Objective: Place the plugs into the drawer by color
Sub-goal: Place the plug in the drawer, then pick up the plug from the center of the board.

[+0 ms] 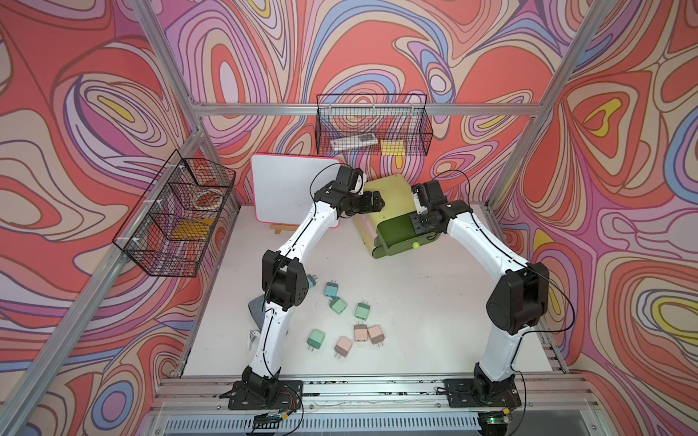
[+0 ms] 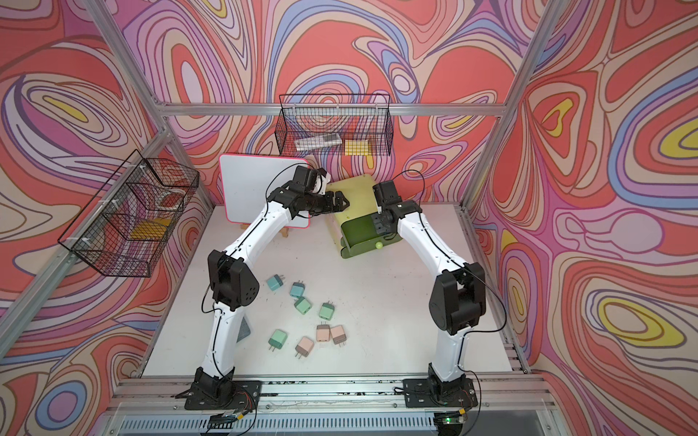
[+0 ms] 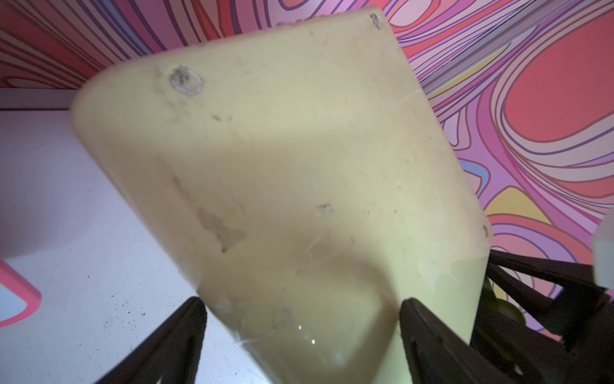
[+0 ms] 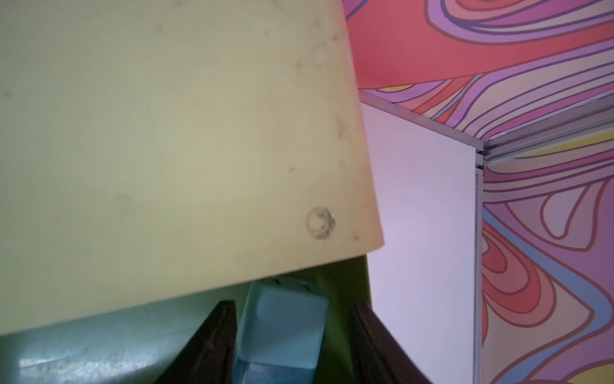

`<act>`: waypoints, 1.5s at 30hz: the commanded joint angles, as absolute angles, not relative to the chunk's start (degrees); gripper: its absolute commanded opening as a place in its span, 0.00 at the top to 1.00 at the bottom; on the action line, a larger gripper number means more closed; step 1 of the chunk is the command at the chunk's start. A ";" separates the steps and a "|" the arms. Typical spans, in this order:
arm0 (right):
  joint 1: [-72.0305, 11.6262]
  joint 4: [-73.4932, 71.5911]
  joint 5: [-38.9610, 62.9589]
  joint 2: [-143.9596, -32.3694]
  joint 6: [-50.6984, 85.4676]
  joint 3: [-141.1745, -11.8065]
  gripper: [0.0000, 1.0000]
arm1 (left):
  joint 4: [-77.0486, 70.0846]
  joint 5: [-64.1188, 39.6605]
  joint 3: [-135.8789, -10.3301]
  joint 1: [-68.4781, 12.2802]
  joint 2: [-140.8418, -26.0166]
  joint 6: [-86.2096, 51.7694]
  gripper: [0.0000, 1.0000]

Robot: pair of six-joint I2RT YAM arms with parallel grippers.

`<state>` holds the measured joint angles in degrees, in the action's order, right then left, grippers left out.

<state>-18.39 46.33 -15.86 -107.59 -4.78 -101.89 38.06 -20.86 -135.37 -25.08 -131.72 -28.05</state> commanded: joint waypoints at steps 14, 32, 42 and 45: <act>-36.51 37.01 -4.81 -88.59 4.14 -83.06 0.36 | 37.24 -22.03 -135.18 -24.83 -130.87 -27.96 0.10; -54.44 10.82 -13.52 -113.88 21.79 -78.18 0.29 | 37.31 -21.97 -135.09 -24.83 -130.00 -28.39 0.11; -55.37 11.87 -16.18 -123.45 19.38 -86.16 0.14 | 36.93 -22.41 -134.75 -24.85 -129.68 -28.69 0.11; -55.37 12.43 -15.93 -124.70 19.34 -87.00 0.13 | 37.13 -22.49 -134.80 -24.89 -129.64 -28.74 0.11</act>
<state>-55.18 12.40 -14.70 -123.04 19.99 -85.47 37.91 -21.28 -135.26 -25.04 -131.72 -28.53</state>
